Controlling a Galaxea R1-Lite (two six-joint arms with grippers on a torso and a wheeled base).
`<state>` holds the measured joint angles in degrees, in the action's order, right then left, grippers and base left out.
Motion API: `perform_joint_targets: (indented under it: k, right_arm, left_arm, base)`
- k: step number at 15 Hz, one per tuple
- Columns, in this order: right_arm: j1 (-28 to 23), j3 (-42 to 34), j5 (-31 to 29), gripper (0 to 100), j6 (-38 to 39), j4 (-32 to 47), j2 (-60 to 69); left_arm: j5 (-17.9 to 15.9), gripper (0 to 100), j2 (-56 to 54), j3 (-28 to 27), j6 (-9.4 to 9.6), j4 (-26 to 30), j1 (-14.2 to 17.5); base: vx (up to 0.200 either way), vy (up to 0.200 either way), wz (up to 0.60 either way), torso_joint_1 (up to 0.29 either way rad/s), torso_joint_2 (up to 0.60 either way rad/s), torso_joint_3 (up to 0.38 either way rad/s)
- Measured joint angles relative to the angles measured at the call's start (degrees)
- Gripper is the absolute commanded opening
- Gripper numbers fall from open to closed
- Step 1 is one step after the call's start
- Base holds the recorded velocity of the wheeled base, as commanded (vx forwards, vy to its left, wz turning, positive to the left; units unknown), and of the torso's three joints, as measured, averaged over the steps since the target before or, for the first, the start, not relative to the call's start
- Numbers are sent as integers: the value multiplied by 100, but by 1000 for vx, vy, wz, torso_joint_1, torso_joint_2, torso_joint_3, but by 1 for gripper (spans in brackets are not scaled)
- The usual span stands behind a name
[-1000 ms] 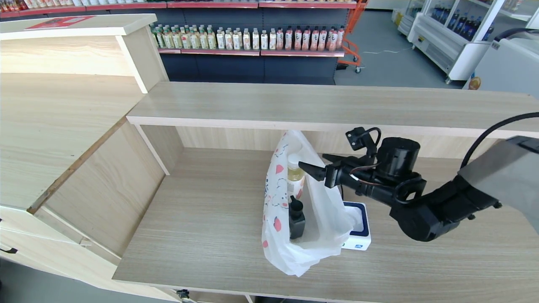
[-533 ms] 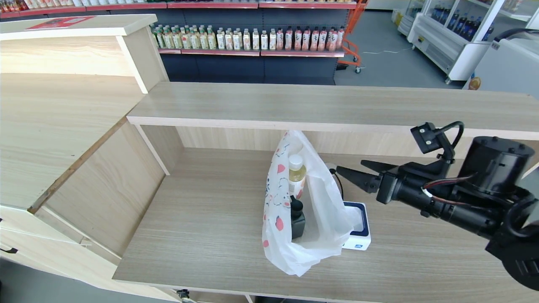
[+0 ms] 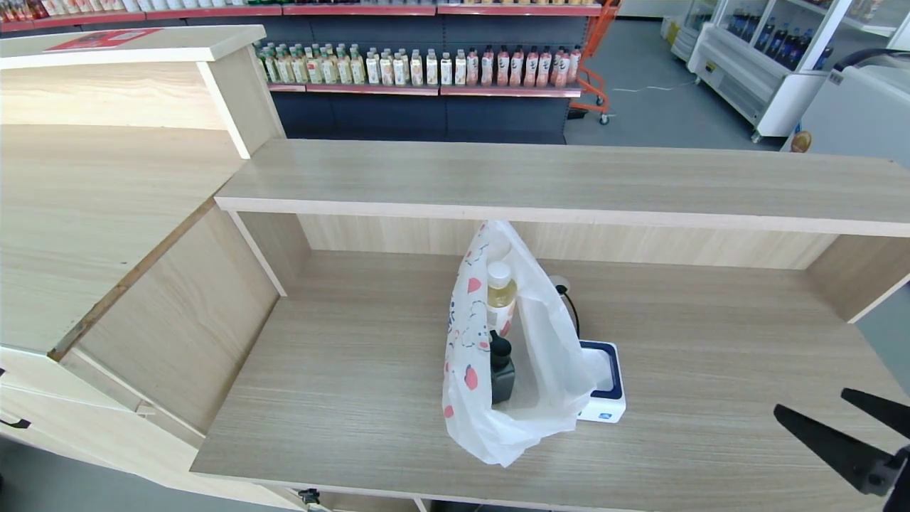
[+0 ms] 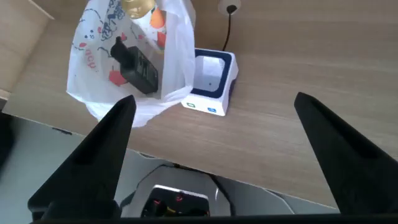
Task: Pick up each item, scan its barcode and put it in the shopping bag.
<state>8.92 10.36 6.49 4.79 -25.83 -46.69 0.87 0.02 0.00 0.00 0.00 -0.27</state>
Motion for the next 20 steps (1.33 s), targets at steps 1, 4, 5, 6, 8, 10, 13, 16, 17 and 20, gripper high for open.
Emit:
perform_joint_targets:
  k: [1, 4, 5, 6, 8, 10, 13, 16, 17, 20]
  right_arm:
    - [-144, -243, -178, 100, -112, 394, 717]
    - [-527, -728, -461, 100, -401, 1541, 2636]
    - [-636, -813, -534, 100, -447, 1959, 3154]
    - [-739, -905, -619, 100, -501, 2394, 3658]
    - [-857, -998, -680, 100, -528, 2572, 4229]
    - [-885, -1026, -684, 100, -552, 2578, 4507]
    - [-892, -1034, -689, 0, -441, 2570, 4658]
    - [-892, -1034, -772, 0, -135, 2573, 4691]
    - [-892, -1034, -772, 0, -129, 2576, 4696]
    - [-892, -1036, -772, 0, -123, 2578, 4698]
  left_arm:
    - [0, 100, 0, 0, 0, 0, 0]
    - [0, 100, 0, 0, 0, 0, 0]
    - [0, 100, 0, 0, 0, 0, 0]
    - [0, 100, 0, 0, 0, 0, 0]
    - [0, 100, 0, 0, 0, 0, 0]
    - [0, 100, 0, 0, 0, 0, 0]
    - [0, 100, 0, 0, 0, 0, 0]
    - [0, 100, 0, 0, 0, 0, 0]
    - [0, 100, 0, 0, 0, 0, 0]
    - [0, 100, 0, 0, 0, 0, 0]
  base:
    - [0, 0, 0, 0, 0, 0]
    - [0, 0, 0, 0, 0, 0]
    - [0, 0, 0, 0, 0, 0]
    - [0, 0, 0, 0, 0, 0]
    - [0, 0, 0, 0, 0, 0]
    - [0, 0, 0, 0, 0, 0]
    - [0, 0, 0, 0, 0, 0]
    - [0, 0, 0, 0, 0, 0]
    - [0, 0, 0, 0, 0, 0]
    - [0, 0, 0, 0, 0, 0]
